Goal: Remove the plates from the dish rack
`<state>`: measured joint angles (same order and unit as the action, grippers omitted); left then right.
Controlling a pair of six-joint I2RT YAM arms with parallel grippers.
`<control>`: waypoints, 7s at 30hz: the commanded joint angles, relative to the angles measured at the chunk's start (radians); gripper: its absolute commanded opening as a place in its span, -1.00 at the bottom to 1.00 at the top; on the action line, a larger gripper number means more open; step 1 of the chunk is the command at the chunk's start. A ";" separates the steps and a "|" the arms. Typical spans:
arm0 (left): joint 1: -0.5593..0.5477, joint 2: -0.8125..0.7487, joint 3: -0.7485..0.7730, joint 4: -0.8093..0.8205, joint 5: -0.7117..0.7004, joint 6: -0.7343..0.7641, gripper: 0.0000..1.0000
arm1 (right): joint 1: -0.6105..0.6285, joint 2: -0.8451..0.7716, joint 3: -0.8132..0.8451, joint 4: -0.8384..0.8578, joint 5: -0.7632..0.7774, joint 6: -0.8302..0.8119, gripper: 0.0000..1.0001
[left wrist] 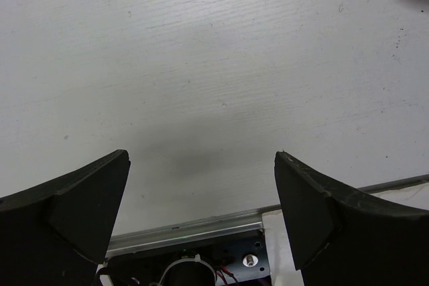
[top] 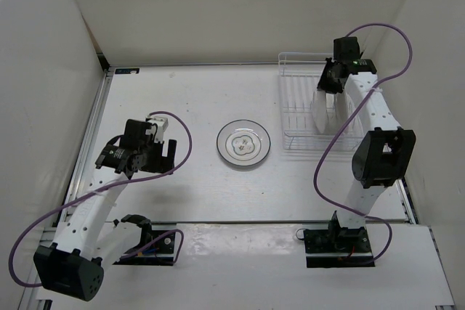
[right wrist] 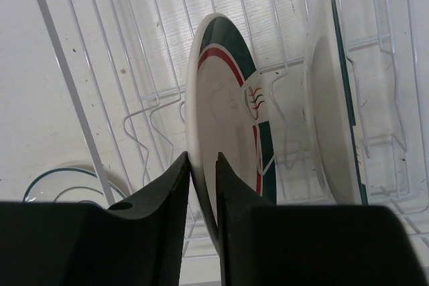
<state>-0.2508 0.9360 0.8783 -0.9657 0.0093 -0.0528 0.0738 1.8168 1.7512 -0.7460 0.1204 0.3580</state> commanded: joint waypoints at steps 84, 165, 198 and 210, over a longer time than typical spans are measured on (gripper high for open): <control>0.002 0.021 0.042 -0.005 0.000 -0.009 1.00 | 0.685 -0.861 -0.628 -0.075 -0.052 -0.125 -1.00; 0.002 0.017 0.039 -0.010 0.029 -0.005 1.00 | 1.181 -0.476 -1.026 0.238 0.384 0.252 -0.24; 0.002 -0.005 0.036 -0.007 0.032 -0.007 1.00 | 0.578 -0.567 -0.428 0.042 0.517 -0.166 0.13; 0.002 -0.005 0.036 -0.004 0.038 -0.007 1.00 | 0.167 -0.284 -0.088 -0.050 0.384 -0.091 0.13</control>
<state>-0.2508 0.9501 0.8856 -0.9722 0.0284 -0.0528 0.2745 1.5234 1.6207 -0.7612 0.5560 0.2375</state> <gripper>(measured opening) 1.000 0.568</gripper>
